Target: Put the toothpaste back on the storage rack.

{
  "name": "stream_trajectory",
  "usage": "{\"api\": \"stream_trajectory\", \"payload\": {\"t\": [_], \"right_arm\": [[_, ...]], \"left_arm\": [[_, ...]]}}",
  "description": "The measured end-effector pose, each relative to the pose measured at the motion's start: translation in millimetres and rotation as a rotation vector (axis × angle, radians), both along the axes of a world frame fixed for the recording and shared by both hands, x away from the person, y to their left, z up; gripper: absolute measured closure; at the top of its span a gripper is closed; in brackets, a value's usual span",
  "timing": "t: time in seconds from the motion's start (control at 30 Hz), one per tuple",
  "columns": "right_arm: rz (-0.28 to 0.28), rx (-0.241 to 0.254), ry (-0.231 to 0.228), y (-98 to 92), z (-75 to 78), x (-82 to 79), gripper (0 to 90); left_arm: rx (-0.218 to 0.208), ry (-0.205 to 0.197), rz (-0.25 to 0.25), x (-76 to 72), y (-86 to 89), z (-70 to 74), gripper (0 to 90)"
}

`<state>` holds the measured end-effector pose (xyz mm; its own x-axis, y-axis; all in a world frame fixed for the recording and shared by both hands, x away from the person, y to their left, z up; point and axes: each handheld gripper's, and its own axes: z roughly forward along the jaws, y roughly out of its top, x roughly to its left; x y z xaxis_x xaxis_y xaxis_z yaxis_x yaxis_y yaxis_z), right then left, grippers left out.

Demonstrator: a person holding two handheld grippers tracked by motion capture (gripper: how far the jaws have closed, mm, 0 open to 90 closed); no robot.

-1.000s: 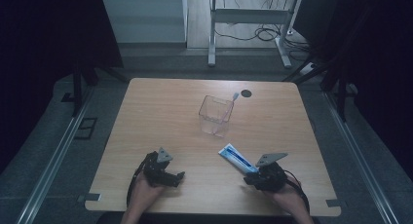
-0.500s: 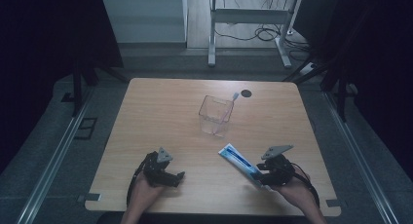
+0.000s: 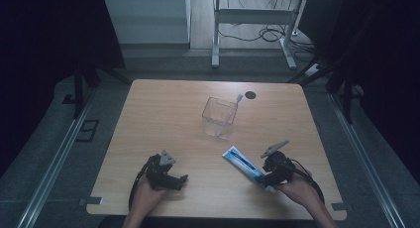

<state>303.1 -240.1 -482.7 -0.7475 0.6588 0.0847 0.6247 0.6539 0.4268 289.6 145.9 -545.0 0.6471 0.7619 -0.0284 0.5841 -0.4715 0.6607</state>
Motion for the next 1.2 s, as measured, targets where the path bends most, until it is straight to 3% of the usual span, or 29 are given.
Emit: {"api": "stream_trajectory", "payload": {"t": [0.4, 0.97, 1.2], "right_arm": [[0.005, -0.087, 0.102, 17.7, -7.5, 16.1, 37.2], [0.017, -0.219, 0.171, 43.0, -12.4, 39.8, 36.7], [0.005, -0.250, 0.196, 51.0, -16.3, 47.8, 36.0]], "left_arm": [[0.000, 0.000, 0.000, 0.0, 0.0, 0.0, 0.0], [0.002, 0.001, -0.001, 0.0, 0.1, 0.2, 0.0], [0.002, 0.001, -0.001, 0.0, 0.1, 0.2, 0.0]]}}
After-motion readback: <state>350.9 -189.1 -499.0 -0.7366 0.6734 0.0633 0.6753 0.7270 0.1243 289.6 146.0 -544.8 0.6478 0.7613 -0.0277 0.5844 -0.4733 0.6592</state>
